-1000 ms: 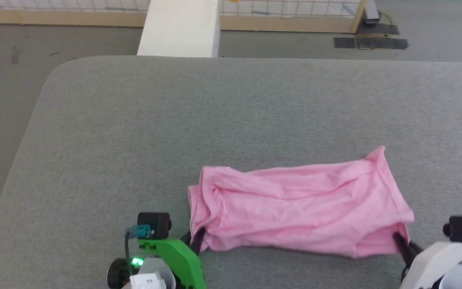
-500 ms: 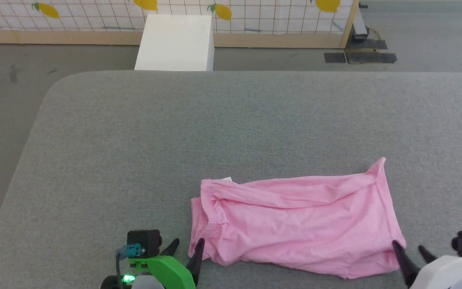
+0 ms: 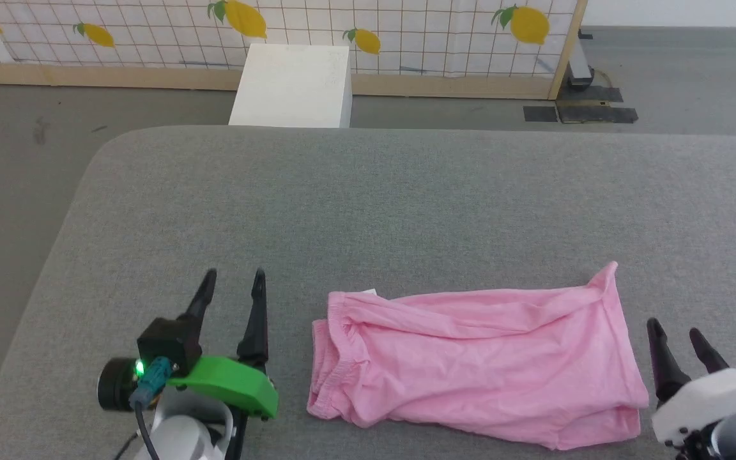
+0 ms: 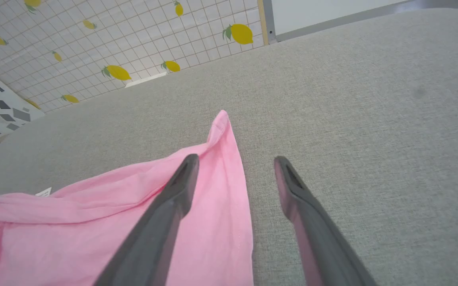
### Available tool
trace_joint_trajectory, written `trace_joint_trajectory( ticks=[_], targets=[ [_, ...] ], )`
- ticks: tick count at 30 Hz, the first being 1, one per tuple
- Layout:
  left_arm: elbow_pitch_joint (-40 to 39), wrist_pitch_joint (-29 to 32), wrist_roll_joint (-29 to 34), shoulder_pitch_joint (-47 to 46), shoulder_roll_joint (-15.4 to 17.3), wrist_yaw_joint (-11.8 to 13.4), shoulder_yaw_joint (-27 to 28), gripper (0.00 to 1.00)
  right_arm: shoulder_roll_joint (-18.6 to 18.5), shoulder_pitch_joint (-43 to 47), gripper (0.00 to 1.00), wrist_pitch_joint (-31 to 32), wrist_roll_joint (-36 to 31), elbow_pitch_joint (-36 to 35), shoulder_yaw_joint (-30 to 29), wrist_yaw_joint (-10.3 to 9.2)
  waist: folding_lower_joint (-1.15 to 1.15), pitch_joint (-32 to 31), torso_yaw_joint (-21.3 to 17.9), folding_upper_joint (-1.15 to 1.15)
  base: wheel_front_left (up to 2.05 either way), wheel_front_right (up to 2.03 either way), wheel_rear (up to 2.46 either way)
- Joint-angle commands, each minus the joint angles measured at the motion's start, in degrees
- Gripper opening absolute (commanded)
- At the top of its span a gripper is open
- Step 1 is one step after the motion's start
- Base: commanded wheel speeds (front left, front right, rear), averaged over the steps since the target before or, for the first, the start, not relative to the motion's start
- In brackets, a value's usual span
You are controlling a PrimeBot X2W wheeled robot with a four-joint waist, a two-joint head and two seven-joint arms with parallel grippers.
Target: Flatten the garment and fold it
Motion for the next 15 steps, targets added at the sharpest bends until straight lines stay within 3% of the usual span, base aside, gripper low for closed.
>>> trace_joint_trajectory(
  ticks=[1,7,15],
  targets=[
    [-0.6,-0.4,2.3,-0.9,-1.0,-0.9,1.4,1.0,0.0,-2.1,1.0,-0.6,-0.1,1.3,0.3,-0.08,0.0,0.1,-0.1,0.0,0.0,0.0,0.0],
    [-2.3,-0.4,9.7,-0.9,-5.3,-5.0,8.0,1.0,0.0,-8.7,1.0,1.4,-0.1,11.5,0.0,-0.08,0.0,0.4,-0.5,0.0,0.0,0.0,0.0],
    [-1.2,-0.4,14.0,-0.3,-9.9,-9.5,14.5,1.0,0.0,-14.8,1.0,11.0,-1.5,26.2,0.5,-0.08,0.0,0.3,-0.2,0.0,0.0,0.0,0.0]
  ],
)
